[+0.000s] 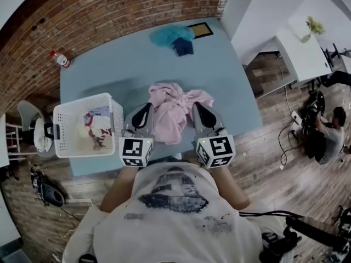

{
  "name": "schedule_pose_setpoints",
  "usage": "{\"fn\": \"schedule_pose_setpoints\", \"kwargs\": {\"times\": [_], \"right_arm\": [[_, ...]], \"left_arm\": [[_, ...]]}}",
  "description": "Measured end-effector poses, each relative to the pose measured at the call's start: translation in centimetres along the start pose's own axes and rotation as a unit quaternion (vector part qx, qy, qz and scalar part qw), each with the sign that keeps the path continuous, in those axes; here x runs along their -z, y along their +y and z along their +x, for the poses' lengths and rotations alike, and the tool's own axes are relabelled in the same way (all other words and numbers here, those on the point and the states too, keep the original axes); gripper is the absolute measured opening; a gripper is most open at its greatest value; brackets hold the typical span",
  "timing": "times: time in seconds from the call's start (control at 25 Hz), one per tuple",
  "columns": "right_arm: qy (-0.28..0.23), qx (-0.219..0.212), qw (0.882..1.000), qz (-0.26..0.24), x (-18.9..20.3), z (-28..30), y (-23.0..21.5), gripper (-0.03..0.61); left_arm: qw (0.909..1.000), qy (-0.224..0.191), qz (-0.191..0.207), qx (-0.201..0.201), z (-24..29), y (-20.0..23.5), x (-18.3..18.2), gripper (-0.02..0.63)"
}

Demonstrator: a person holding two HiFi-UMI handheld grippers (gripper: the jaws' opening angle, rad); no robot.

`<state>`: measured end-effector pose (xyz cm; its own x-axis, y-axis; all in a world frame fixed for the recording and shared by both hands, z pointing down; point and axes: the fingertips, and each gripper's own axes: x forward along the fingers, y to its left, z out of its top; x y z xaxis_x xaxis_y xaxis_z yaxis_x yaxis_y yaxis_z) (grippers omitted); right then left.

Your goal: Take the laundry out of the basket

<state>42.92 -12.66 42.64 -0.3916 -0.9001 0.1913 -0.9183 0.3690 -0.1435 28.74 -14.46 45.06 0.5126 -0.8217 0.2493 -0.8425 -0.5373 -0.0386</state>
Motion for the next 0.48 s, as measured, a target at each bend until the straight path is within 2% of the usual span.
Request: {"fn": "schedule_pose_setpoints", "kwargs": {"times": [0.48], "right_arm": [[0.011,-0.009,1.0,0.006,0.4,1.0,1.3,-0.002]], "left_arm": [[0.9995,-0.002,-0.03,-0.003,-1.5,1.8,-0.7,-0.009]]}}
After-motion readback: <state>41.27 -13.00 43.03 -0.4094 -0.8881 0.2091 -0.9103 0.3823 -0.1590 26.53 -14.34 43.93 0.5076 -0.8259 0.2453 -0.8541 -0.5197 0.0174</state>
